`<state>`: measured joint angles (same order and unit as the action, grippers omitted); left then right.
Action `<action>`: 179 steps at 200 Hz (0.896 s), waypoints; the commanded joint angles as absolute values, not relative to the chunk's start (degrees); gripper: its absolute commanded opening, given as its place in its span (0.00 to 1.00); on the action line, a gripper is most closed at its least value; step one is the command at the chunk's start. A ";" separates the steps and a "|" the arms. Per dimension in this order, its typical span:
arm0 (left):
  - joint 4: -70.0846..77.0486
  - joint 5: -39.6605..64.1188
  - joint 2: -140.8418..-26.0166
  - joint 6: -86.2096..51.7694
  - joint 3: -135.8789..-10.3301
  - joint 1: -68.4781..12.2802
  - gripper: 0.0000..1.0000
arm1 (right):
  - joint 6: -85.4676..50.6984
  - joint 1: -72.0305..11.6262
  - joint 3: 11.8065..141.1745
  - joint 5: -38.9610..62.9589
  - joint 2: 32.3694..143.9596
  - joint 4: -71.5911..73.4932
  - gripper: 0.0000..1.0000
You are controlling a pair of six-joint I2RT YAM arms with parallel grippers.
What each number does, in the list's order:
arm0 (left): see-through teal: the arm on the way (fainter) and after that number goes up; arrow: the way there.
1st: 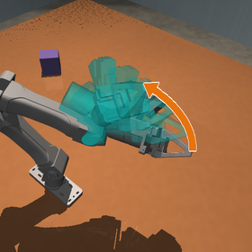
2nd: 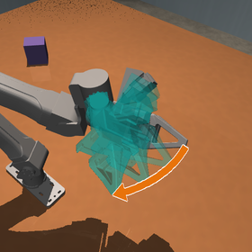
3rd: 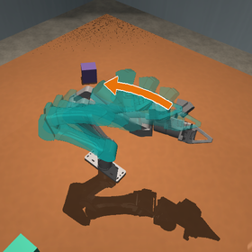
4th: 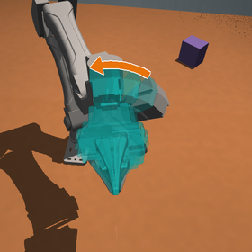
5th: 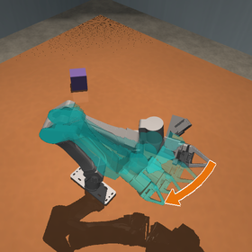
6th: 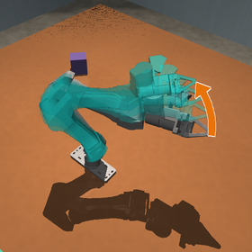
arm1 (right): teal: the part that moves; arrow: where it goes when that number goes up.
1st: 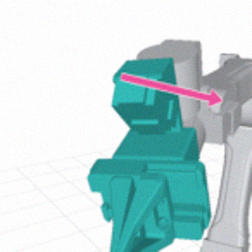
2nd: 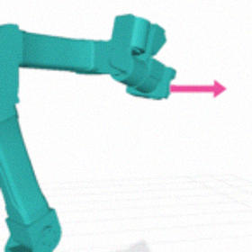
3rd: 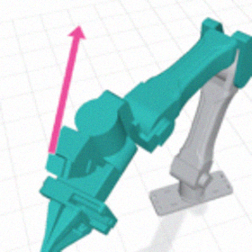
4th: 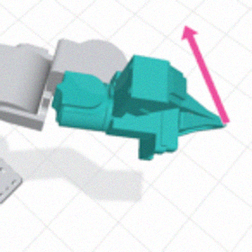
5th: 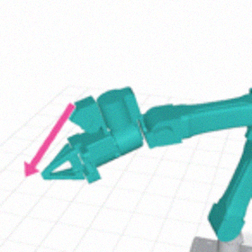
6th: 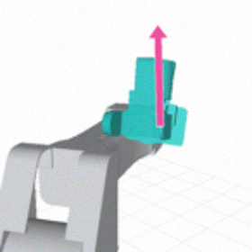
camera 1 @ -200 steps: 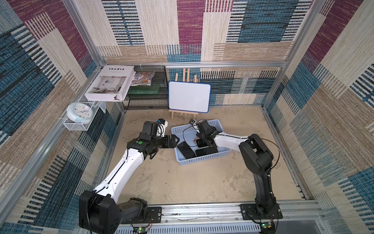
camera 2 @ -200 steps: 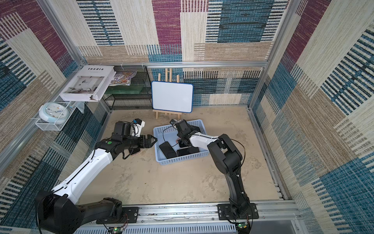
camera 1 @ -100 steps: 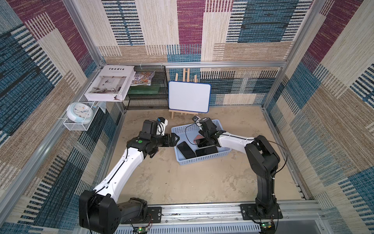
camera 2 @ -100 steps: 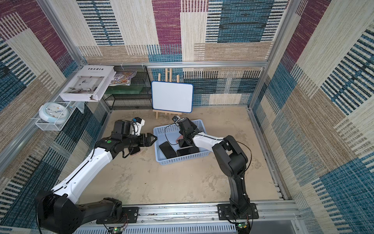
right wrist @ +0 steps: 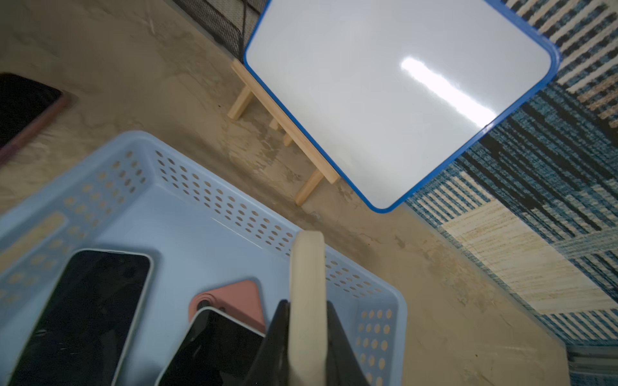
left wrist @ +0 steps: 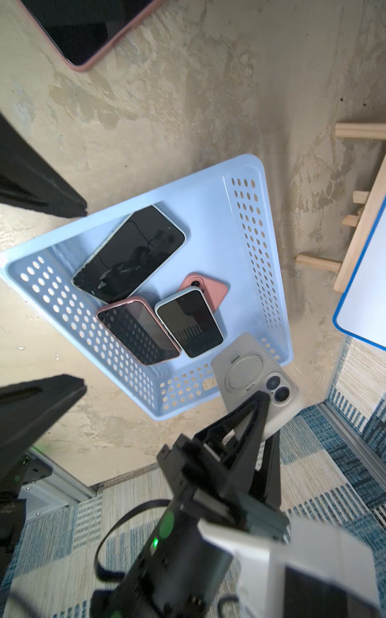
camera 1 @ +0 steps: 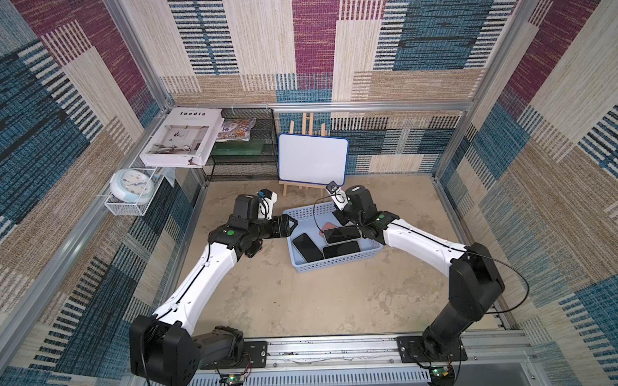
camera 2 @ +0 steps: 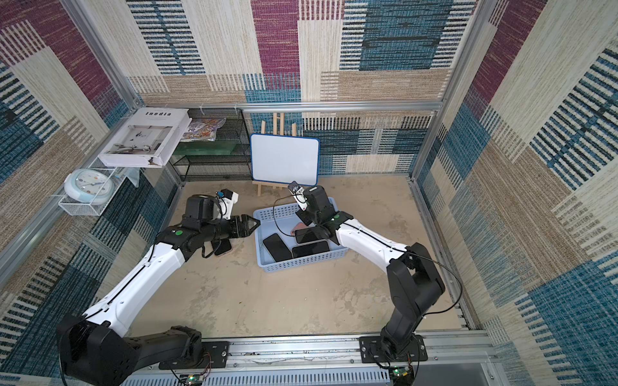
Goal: Take the phone out of the storage box
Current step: Pick up the phone from the storage box.
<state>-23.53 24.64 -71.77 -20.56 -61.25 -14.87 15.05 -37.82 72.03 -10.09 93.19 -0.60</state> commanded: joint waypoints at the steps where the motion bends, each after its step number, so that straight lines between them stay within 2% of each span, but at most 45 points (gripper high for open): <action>1: -20.54 29.80 -71.54 -18.63 -61.67 -14.88 0.79 | 8.62 -37.71 71.42 1.68 87.87 1.04 0.00; 43: -17.61 38.71 -70.37 -11.41 -60.82 -14.85 0.81 | 1.70 -36.07 72.77 21.34 80.86 -2.93 0.00; 97: -10.88 48.47 -70.35 -13.18 -60.78 -14.85 0.78 | -4.17 -33.71 76.40 41.42 80.07 -8.79 0.00; 137: -10.86 58.34 -70.47 -11.94 -62.94 -15.88 0.75 | -9.45 -32.22 76.05 51.48 80.16 -4.96 0.00; 179: -13.25 65.96 -70.61 -8.92 -64.61 -19.03 0.69 | -13.26 -31.79 76.63 56.36 81.46 -2.02 0.00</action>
<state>-12.56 59.18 -70.46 -11.77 -63.51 -17.58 -9.61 -31.83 76.01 50.17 81.01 -7.16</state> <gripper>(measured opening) 0.705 0.159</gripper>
